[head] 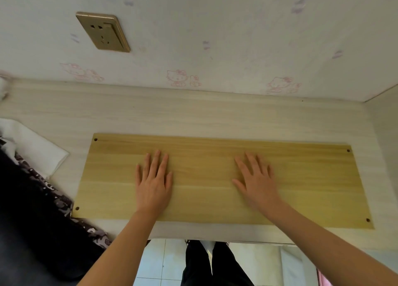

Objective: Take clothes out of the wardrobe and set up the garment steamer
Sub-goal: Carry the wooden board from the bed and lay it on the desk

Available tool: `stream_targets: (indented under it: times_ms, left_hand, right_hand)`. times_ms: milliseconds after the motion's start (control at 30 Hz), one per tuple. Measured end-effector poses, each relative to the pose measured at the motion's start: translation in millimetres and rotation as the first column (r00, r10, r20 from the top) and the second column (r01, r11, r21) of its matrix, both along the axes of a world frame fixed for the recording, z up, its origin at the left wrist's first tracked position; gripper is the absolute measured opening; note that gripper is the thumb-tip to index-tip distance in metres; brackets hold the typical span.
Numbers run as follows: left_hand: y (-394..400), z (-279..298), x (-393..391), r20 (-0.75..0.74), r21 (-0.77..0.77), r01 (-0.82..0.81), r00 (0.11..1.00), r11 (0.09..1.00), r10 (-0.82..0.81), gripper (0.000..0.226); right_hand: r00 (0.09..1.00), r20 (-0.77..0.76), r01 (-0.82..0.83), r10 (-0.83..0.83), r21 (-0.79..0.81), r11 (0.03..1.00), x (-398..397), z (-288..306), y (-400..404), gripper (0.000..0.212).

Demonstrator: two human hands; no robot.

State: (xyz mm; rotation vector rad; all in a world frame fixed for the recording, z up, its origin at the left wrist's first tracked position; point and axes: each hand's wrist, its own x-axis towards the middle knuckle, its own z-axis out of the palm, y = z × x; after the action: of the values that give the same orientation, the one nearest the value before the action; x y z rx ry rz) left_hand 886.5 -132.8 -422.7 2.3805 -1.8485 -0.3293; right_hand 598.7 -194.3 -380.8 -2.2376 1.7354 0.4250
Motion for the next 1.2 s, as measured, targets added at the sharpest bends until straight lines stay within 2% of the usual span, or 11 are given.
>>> stream_targets:
  times_ms: [133, 333, 1200]
  left_hand:
    - [17.1, 1.6, 8.4, 0.011, 0.005, -0.012, 1.000, 1.000, 0.012, 0.060]
    - [30.4, 1.8, 32.2, 0.011, 0.039, -0.138, 0.990, 0.990, 0.138, 0.064]
    - [16.7, 0.1, 90.2, 0.011, 0.007, -0.164, 0.986, 0.986, 0.164, 0.062]
  right_hand:
    - [0.999, -0.026, 0.017, -0.018, -0.025, 1.000, -17.1, -3.6, 30.7, 0.063]
    - [0.996, -0.067, 0.046, -0.052, -0.080, 0.996, -24.5, -5.3, 40.5, 0.062]
    - [0.999, -0.028, 0.026, -0.031, -0.149, 0.988, 29.6, -23.9, 30.7, 0.062]
